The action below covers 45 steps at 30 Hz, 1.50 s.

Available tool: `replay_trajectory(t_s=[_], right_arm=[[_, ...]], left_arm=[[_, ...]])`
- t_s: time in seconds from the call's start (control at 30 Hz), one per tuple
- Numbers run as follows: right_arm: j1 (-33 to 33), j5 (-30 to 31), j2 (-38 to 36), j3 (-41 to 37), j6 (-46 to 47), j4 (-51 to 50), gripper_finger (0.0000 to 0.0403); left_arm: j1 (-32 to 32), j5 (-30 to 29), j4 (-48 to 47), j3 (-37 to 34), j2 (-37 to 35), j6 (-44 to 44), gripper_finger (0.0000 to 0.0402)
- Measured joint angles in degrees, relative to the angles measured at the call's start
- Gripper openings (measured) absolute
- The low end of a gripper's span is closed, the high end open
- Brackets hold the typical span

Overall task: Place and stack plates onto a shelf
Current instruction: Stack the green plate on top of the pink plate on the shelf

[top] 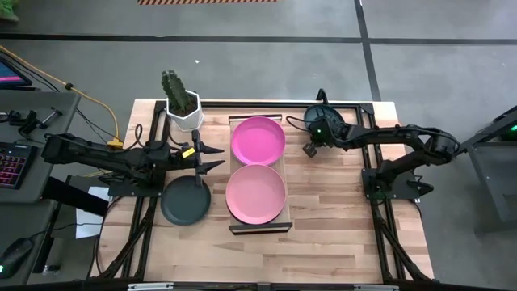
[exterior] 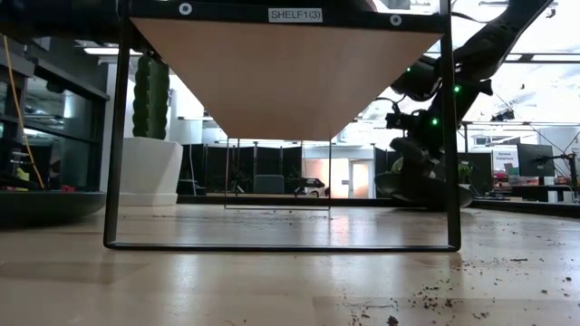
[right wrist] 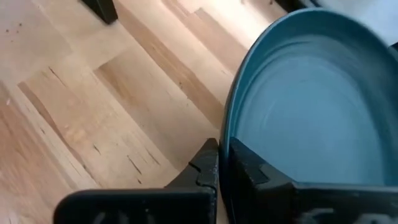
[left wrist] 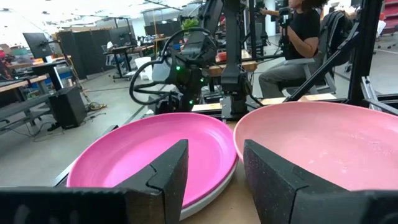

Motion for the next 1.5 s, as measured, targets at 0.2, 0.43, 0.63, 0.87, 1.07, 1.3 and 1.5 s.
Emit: replay_trajectory(t_s=[0.2,0.43,0.63,0.87,1.07,1.3,1.5], right_arm=[[4.0,4.8,-5.2,0.2,-2.2,-0.4,0.0],[13.0,13.2,-10.7,1.4,-10.9,4.8,0.0],[22.8,13.6,-11.2,1.5,-28.6,15.6,0.0],[32.2,16.7,-11.2,1.5,-44.6,24.5,0.0],[35.8,16.0,-11.2,1.7,-48.9,27.5,0.0],[37.1,13.3,-8.6,5.5,-48.8,27.4,0.0],[36.6,13.5,-3.1,13.0,-54.7,17.7,0.0]], left_arm=[[0.0,-0.6,0.0,0.0,0.0,0.6,0.0143],[0.0,-1.3,0.0,0.0,0.0,0.8,0.0143],[0.0,-1.3,0.0,0.0,0.0,0.9,0.0143],[0.0,-1.3,0.0,0.0,0.0,0.9,0.0143],[0.0,-1.3,0.0,0.0,0.0,0.9,0.0143],[0.0,-1.3,1.0,0.0,0.0,0.9,0.0143],[0.0,-1.3,0.9,0.0,0.0,0.9,0.0143]])
